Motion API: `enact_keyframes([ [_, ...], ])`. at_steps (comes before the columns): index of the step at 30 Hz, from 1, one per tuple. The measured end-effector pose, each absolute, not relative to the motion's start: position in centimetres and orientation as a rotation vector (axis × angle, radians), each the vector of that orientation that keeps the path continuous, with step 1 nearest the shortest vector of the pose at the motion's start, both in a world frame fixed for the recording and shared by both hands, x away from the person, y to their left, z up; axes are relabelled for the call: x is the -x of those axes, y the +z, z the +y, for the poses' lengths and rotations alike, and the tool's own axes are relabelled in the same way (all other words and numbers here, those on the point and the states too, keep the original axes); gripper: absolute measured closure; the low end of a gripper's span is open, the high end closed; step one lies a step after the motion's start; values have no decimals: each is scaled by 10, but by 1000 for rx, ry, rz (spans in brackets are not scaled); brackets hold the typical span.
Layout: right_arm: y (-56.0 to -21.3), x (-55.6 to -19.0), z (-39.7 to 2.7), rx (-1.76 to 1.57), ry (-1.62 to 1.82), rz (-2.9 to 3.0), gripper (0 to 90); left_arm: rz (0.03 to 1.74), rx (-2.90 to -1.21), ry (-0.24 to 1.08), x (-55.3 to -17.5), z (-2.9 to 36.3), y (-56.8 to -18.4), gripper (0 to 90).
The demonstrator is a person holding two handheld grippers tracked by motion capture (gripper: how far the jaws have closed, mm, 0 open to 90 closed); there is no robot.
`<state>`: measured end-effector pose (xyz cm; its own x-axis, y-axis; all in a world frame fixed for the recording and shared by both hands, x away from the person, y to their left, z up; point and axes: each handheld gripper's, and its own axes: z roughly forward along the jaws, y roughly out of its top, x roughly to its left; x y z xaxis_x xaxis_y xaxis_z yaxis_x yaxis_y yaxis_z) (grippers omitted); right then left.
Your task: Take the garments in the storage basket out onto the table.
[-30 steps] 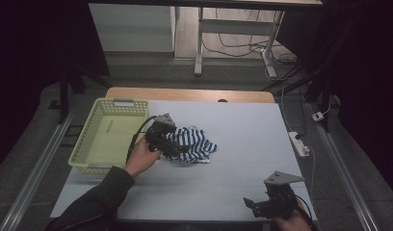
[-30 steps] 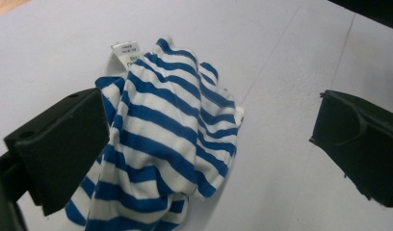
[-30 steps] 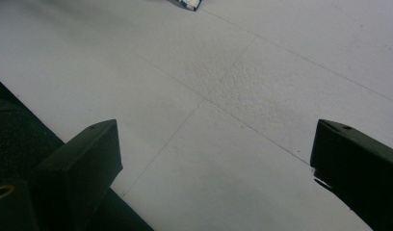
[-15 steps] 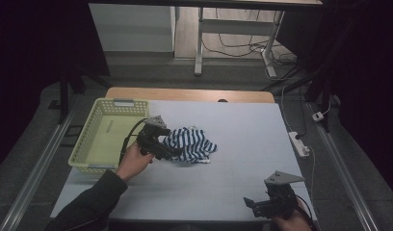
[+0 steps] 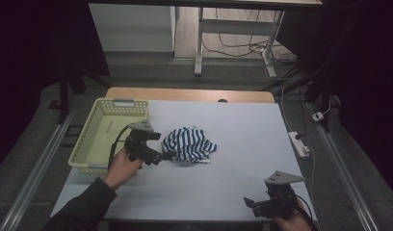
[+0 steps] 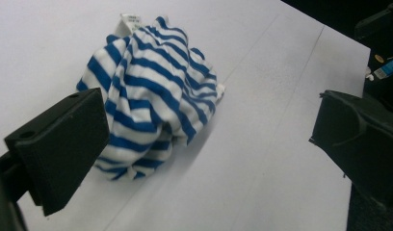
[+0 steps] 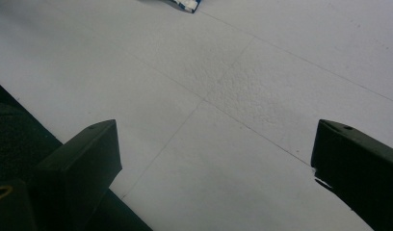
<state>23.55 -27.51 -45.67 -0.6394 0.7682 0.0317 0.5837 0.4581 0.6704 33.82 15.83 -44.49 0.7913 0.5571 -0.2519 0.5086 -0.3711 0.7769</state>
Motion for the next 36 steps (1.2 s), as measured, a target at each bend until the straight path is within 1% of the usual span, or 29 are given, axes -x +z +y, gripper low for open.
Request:
enact_keyframes([
  [24,-457,-236,-275,-1163,954,2433,28,933,-1922,62,-274,241,-457,0],
  [36,-457,-236,-274,-1167,948,2435,28,1006,-1913,119,-238,273,-462,0],
])
